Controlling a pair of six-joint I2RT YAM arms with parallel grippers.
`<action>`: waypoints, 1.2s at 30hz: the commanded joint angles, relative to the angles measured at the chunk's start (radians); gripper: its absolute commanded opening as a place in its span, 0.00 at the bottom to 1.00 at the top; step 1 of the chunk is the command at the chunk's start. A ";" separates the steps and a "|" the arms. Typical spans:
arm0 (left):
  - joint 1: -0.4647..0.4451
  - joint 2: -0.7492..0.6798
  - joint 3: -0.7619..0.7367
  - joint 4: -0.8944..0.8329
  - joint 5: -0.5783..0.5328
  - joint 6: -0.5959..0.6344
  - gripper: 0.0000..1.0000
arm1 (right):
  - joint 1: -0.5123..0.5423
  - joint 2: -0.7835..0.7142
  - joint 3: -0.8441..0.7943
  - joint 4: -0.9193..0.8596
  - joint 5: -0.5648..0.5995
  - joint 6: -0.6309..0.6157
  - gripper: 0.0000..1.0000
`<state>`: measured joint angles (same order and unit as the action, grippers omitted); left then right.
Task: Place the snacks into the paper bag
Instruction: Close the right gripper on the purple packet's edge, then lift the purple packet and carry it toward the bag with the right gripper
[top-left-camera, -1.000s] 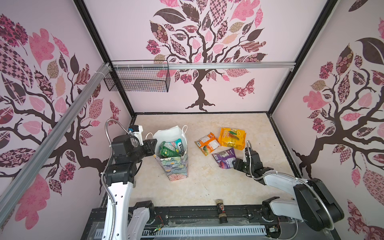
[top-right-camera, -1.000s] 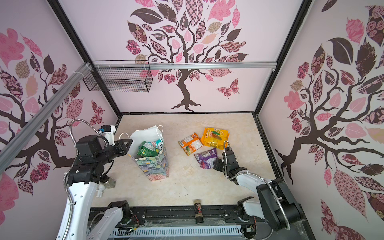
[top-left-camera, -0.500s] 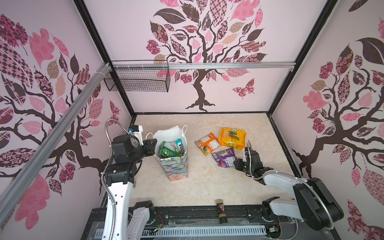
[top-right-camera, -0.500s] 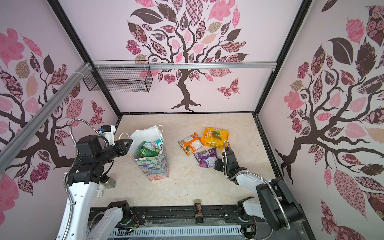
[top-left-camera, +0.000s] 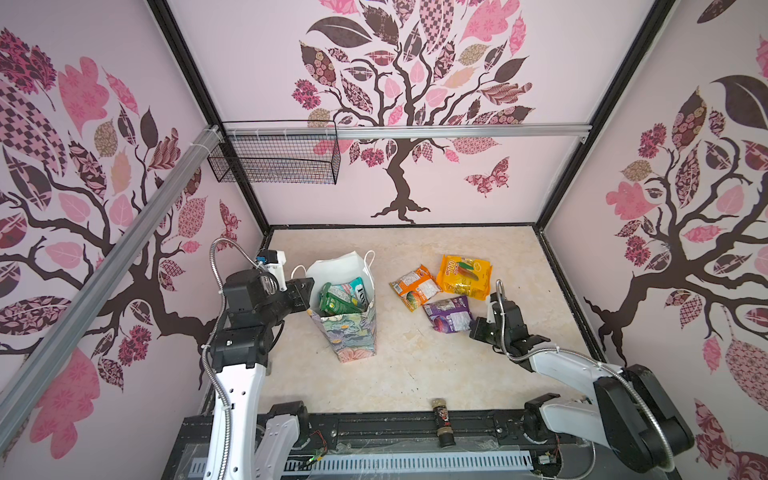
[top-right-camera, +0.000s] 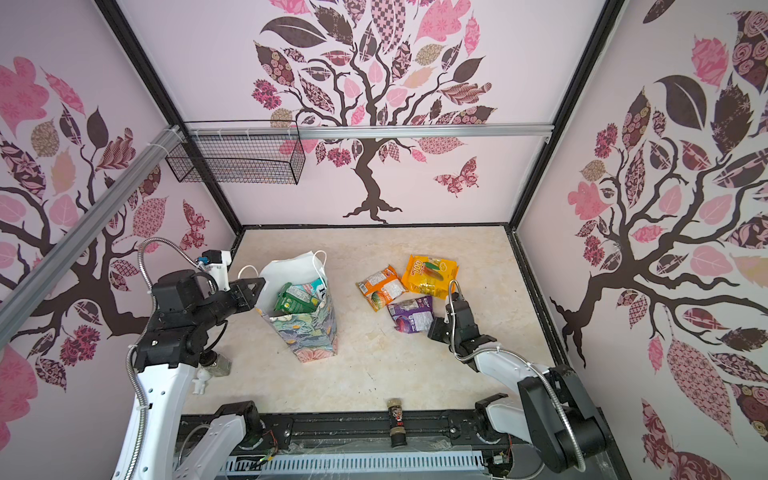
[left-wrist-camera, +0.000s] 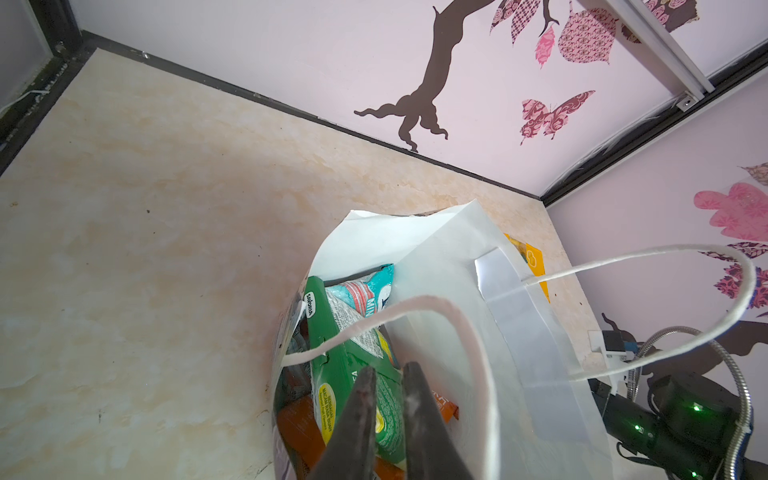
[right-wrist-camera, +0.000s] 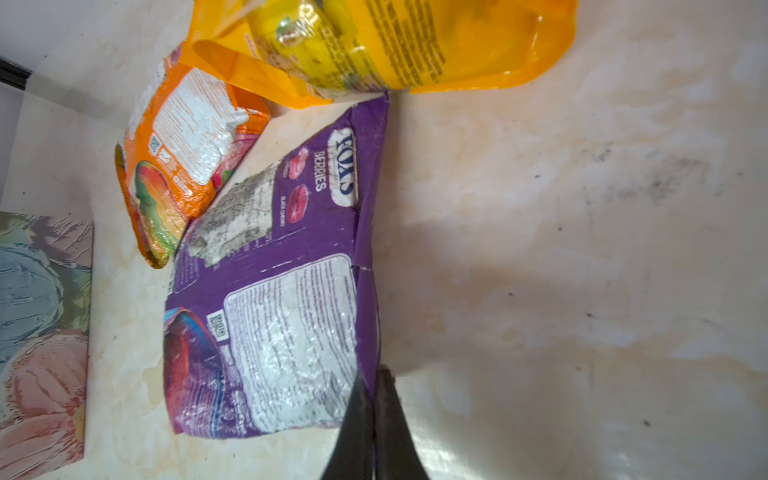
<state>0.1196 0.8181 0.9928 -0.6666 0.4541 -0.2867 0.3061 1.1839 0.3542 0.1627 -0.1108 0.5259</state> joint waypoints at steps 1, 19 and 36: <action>0.004 -0.011 0.006 0.011 0.003 0.012 0.17 | -0.004 -0.088 0.043 -0.059 -0.017 -0.032 0.00; 0.005 -0.060 -0.001 0.000 -0.020 0.015 0.18 | 0.003 -0.280 0.305 -0.165 -0.198 0.066 0.00; 0.004 -0.057 0.030 -0.056 -0.076 0.027 0.46 | 0.165 -0.211 0.574 -0.138 -0.168 0.068 0.00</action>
<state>0.1196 0.7647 0.9928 -0.7090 0.3954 -0.2714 0.4580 0.9642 0.8452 -0.0448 -0.2779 0.5945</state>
